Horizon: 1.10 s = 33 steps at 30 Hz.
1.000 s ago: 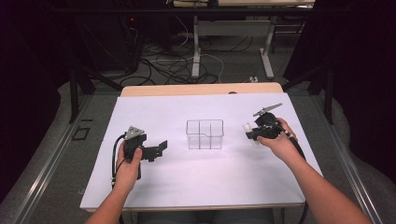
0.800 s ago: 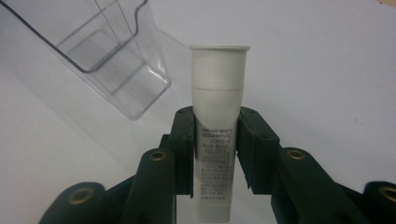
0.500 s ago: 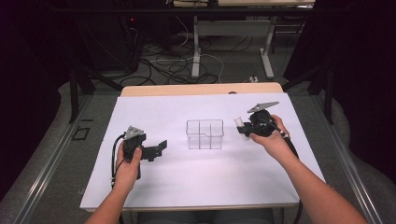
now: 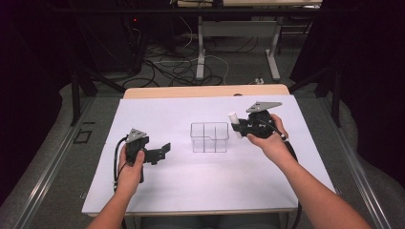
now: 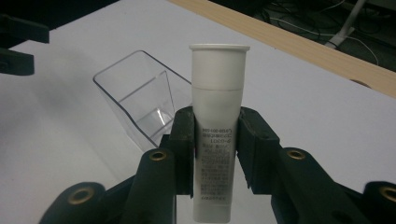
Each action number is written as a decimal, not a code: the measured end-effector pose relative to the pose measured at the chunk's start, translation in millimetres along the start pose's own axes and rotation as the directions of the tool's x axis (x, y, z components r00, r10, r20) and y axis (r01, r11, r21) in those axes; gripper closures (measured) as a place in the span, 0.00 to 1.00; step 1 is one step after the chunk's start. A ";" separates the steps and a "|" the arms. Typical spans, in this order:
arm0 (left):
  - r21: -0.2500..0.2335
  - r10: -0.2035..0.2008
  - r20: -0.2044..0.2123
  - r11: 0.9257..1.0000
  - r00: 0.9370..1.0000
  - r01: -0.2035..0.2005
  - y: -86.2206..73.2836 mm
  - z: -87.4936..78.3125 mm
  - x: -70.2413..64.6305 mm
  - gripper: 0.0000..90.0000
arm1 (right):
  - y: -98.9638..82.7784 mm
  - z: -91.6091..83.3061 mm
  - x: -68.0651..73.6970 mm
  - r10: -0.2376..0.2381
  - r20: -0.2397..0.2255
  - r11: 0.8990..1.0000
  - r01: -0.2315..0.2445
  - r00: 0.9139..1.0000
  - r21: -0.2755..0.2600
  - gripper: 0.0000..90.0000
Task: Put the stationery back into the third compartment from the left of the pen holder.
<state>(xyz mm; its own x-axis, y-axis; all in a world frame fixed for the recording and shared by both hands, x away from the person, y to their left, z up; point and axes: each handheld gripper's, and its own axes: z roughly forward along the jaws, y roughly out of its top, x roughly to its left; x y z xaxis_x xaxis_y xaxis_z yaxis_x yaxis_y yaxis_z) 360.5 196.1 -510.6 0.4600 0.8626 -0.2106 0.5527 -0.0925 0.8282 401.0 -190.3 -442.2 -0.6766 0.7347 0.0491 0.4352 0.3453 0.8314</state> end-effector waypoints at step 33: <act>0.000 0.002 0.004 1.000 1.000 -0.002 -0.4 0.8 1.4 0.05 | 1.6 53.6 24.2 -0.004 -0.003 0.999 0.004 1.000 -0.049 0.76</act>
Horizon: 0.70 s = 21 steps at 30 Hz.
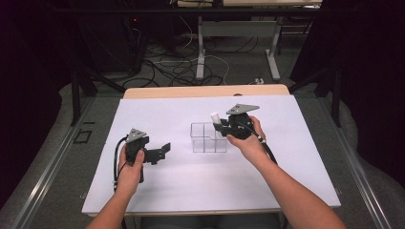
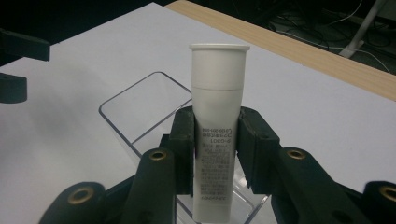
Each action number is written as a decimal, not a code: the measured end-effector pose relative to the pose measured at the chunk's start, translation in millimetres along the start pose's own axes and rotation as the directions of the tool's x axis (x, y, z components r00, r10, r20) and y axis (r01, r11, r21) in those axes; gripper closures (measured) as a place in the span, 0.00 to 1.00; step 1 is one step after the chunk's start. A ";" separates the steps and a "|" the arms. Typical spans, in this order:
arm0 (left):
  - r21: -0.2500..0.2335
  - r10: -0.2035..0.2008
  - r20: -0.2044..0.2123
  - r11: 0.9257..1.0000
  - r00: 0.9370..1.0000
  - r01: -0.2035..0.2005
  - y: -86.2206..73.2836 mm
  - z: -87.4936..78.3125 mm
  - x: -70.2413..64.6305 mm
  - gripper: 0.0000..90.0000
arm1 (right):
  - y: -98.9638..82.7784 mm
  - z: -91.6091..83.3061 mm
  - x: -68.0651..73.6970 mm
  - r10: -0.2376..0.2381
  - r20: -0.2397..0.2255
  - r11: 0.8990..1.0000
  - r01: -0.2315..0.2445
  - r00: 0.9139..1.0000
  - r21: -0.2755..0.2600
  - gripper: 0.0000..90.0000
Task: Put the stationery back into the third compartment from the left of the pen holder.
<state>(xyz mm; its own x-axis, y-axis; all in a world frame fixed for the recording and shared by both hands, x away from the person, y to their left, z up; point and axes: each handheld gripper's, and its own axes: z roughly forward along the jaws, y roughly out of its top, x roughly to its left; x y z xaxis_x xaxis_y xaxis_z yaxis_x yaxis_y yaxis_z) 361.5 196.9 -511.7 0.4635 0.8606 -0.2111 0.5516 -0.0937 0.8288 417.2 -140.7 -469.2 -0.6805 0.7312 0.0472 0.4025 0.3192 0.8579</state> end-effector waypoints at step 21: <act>0.009 0.005 0.001 1.000 1.000 -0.005 0.3 0.0 -0.4 0.05 | -13.9 9.6 -6.5 0.034 0.001 0.999 -0.034 0.999 0.039 0.76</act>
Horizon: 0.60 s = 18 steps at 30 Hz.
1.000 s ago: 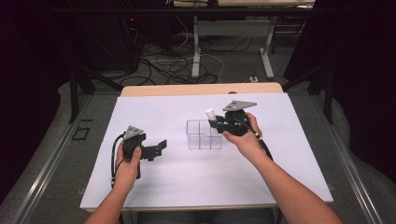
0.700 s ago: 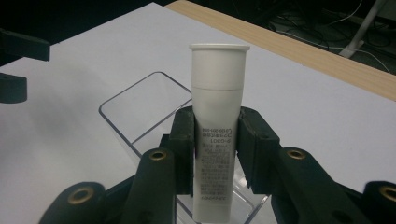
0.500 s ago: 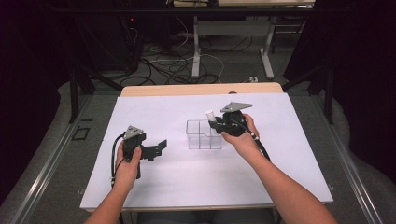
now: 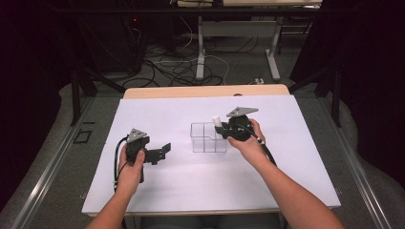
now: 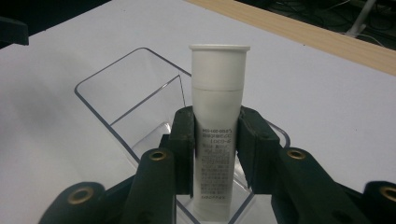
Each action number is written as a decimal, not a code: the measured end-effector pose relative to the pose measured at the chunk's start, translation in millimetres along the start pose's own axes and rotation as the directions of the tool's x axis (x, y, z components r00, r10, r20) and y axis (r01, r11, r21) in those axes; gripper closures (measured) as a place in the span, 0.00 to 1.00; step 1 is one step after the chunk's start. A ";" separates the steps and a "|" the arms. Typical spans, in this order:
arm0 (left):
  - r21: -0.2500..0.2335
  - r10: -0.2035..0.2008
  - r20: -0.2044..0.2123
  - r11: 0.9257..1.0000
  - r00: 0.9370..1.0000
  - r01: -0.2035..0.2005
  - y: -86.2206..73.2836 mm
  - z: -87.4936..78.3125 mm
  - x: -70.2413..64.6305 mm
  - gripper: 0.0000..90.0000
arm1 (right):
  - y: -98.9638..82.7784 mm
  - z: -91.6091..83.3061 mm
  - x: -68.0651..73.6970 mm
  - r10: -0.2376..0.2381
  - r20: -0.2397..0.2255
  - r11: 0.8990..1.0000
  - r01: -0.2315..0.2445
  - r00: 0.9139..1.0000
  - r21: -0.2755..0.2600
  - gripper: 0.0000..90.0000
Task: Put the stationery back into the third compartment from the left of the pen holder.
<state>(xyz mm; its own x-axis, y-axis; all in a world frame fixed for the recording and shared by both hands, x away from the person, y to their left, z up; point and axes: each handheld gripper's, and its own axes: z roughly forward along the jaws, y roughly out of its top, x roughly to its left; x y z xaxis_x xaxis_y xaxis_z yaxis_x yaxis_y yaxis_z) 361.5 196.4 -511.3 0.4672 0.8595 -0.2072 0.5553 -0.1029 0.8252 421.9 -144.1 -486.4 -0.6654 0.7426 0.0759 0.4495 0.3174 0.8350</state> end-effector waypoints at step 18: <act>-0.015 -0.003 -0.006 1.000 1.000 0.003 0.0 -0.6 0.4 0.05 | -3.4 -28.4 -3.9 -0.013 -0.008 0.999 0.012 1.000 -0.051 0.46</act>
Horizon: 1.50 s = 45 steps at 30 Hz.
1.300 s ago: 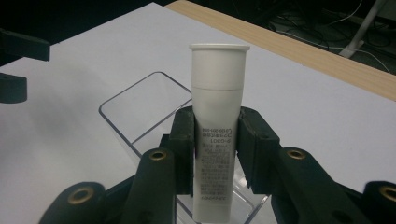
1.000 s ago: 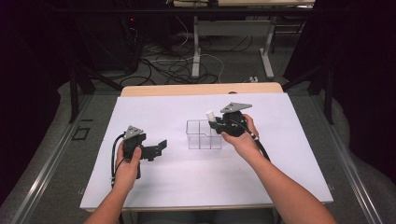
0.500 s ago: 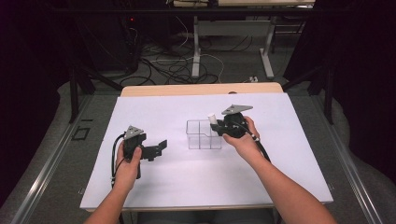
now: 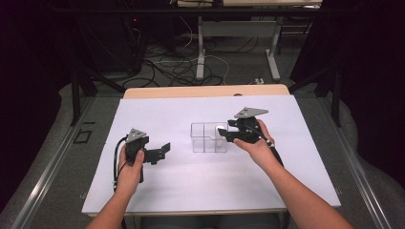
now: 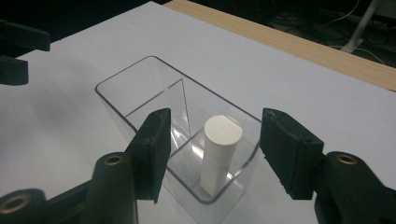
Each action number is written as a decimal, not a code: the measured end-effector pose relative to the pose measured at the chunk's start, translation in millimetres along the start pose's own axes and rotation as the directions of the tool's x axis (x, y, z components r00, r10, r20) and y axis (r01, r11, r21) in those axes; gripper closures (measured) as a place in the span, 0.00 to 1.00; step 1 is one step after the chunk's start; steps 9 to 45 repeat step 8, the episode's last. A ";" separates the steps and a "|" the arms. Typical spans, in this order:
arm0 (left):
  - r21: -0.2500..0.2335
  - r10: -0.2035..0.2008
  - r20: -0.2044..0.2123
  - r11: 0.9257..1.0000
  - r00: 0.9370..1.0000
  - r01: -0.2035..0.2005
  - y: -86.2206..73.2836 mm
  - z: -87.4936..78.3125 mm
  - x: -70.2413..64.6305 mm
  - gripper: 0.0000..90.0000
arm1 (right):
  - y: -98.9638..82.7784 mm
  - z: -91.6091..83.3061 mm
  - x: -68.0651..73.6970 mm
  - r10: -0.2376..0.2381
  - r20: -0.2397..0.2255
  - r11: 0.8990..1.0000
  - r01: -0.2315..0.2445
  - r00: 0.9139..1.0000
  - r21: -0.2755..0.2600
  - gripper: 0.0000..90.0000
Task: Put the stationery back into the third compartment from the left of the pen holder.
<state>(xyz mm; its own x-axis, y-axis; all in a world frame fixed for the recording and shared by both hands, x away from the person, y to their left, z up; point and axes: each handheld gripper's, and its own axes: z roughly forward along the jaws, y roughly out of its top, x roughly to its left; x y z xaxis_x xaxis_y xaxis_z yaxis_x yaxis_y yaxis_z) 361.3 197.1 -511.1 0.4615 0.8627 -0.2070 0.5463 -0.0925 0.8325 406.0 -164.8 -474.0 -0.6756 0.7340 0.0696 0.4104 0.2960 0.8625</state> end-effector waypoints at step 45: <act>0.000 -0.002 -0.006 1.000 1.000 0.002 0.6 -1.6 0.6 0.05 | -18.6 -27.0 -11.1 0.064 0.031 0.998 -0.063 0.997 -0.019 0.34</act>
